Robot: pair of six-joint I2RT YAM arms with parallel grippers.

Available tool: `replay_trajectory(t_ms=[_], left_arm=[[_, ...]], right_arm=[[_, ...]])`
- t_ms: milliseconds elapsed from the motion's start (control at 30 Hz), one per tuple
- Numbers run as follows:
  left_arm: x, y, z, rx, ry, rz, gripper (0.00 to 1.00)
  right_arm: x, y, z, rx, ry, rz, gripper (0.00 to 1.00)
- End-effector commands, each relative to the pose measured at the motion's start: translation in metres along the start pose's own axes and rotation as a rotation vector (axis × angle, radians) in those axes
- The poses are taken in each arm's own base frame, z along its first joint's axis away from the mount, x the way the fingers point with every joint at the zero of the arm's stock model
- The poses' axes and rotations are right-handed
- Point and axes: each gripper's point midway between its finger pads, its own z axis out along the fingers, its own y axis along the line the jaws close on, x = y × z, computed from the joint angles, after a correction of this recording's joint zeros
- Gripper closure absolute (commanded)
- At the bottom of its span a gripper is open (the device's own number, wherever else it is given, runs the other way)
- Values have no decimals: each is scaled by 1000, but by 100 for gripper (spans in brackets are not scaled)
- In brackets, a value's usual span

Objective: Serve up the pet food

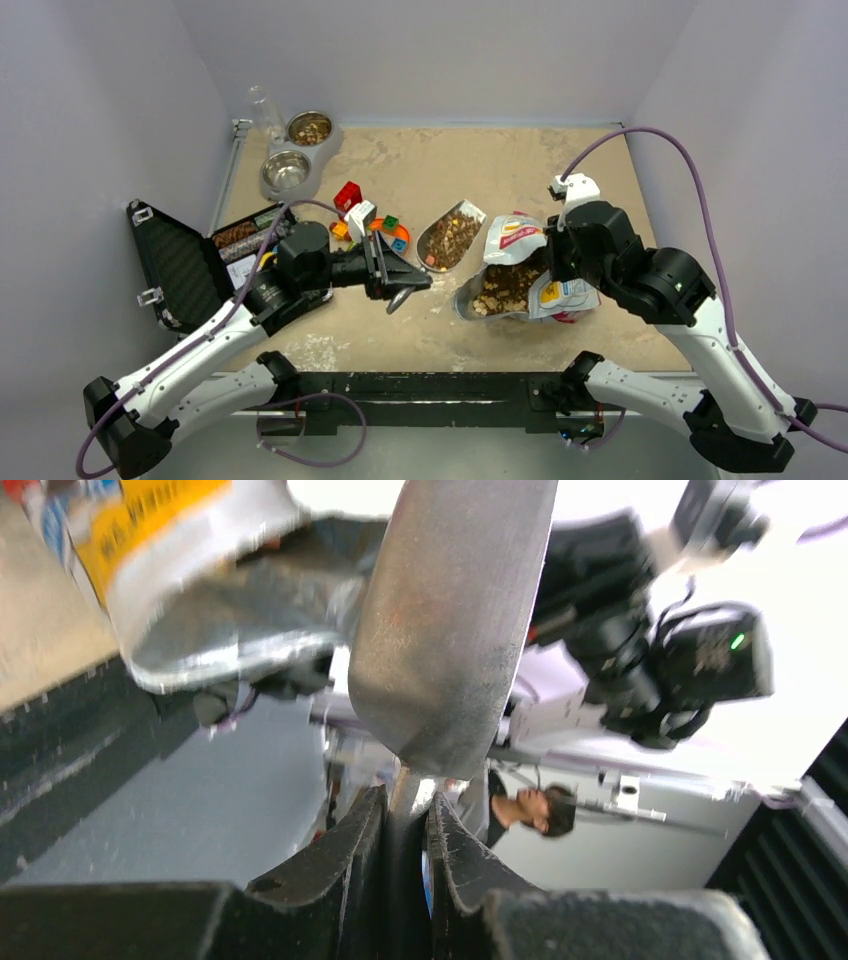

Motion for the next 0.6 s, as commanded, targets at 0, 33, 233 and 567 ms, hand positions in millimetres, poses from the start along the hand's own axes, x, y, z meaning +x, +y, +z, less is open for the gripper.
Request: replay_trajectory(t_ms=[0, 33, 233, 567], left_arm=[[-48, -48, -3, 82, -157, 54, 100], [-60, -53, -4, 74, -186, 55, 100], [-153, -54, -18, 55, -397, 4, 100], [-264, -18, -93, 64, -624, 2, 100]], right_arm=[[-29, 5, -15, -56, -155, 79, 100], [-27, 5, -15, -62, -154, 83, 100], [-25, 5, -18, -66, -146, 99, 100], [-26, 3, -18, -53, -149, 103, 100]])
